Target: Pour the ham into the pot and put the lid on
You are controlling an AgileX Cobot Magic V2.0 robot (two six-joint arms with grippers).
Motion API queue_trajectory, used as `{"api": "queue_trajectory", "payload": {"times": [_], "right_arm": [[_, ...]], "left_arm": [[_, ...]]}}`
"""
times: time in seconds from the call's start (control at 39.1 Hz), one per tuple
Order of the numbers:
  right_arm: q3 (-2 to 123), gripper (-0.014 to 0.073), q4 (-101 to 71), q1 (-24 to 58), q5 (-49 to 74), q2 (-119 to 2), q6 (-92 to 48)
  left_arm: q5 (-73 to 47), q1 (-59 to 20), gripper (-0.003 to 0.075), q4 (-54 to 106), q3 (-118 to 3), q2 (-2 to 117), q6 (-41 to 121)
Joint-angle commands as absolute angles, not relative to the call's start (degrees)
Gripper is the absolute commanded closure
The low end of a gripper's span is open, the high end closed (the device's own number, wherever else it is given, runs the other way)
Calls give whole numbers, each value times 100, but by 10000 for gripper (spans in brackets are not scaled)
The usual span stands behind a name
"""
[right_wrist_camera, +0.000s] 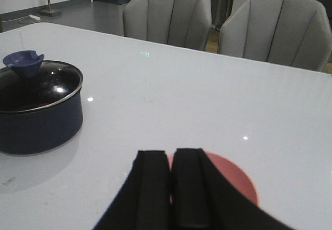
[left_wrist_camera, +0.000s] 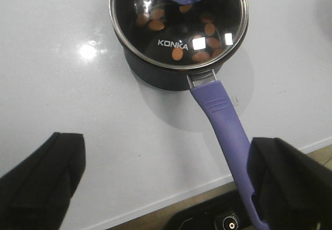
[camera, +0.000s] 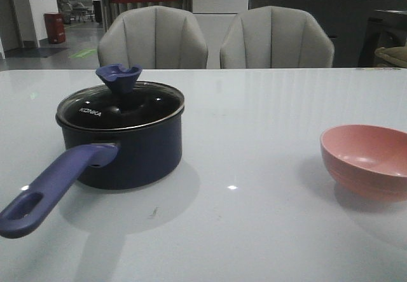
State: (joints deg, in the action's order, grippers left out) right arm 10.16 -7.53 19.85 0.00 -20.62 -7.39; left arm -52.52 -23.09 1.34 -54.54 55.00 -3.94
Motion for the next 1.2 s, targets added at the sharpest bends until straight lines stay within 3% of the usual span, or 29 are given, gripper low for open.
{"api": "queue_trajectory", "payload": {"times": [0.0, 0.33, 0.49, 0.61, 0.82, 1.18], "right_arm": [[1179, 447, -768, 1995, -493, -2088, -787], [1179, 447, -768, 1995, -493, -2088, -787], [1179, 447, -768, 1995, -493, -2088, -787], [1179, 447, -768, 1995, -493, -2088, -787], [1179, 447, -768, 1995, -493, -2088, -787], [1179, 447, -768, 1990, -493, -2088, -787]], "left_arm": [[-4617, -2343, 85, 196, -5099, 4767, -385], [-3634, -2343, 85, 163, -3139, 1506, -385], [-3479, -2343, 97, 56, -2556, 583, -385], [-3372, -2343, 223, 0, -2367, 338, -385], [-3036, -2343, 614, 0, -2357, 335, -385], [-2775, -2343, 607, 0, -2357, 335, -385]]}}
